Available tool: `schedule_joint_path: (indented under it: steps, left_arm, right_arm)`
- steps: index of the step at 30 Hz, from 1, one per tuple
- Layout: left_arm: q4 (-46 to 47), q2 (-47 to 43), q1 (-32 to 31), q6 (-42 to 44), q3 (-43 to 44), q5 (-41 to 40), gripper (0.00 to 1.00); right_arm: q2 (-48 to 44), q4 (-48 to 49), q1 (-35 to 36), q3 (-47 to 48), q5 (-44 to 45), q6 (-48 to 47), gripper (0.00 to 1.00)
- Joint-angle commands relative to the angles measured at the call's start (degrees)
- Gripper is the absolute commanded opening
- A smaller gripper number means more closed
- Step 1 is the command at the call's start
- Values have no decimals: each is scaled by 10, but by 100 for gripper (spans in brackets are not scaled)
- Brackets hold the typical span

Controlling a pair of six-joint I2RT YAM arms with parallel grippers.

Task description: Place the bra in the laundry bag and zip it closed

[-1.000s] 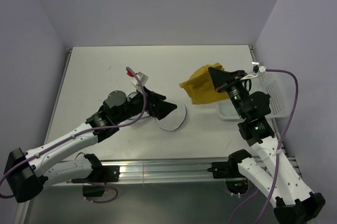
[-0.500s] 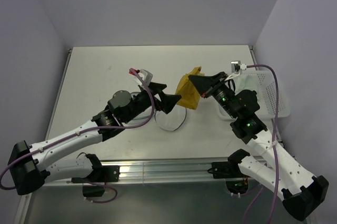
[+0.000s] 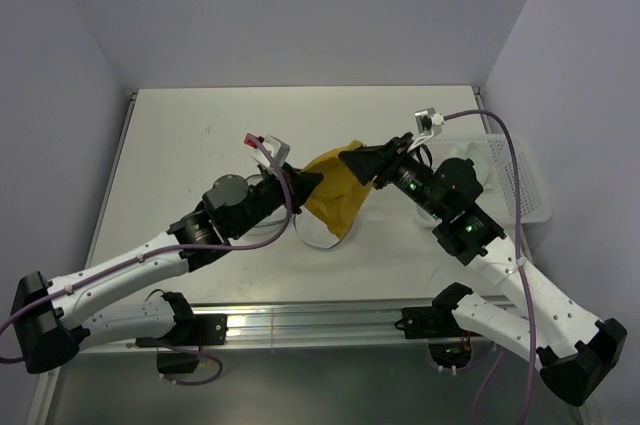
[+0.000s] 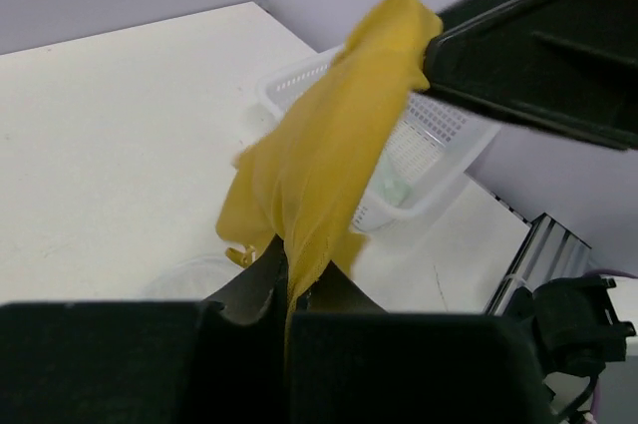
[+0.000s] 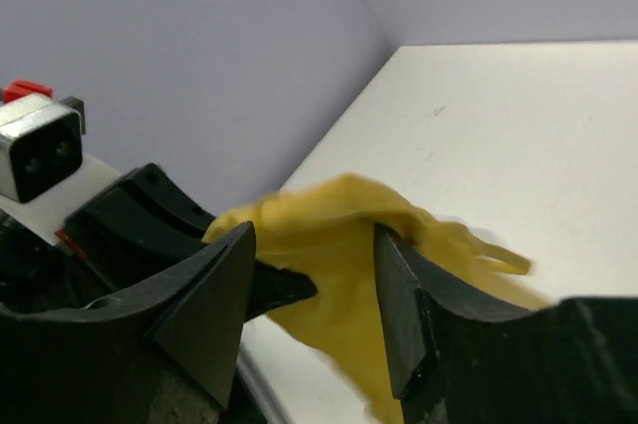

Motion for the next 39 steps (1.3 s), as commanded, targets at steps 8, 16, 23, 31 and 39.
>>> schedule_joint_path:
  steps: [8,16,23,31,39]
  left_arm:
    - [-179,-94,-3,-15,45,29,0]
    - [-137,-28,-3,-72,36,240,0]
    - [-64,106,-3,-136,42,294,0]
    - [-67,275,63,-127,104,131,63]
    - [-121,172,136,-137,27,-12,91]
  right_arm:
    - [11,-141,-2,113,-100,-258,91]
    - [-26,-142,-1,60,-91,-218,91]
    - [-95,-190,-2,63,77,-184,91]
    - [-88,-227,-2,36,171,-173,90]
    - [-41,-201,-1,-19,77,-156,84]
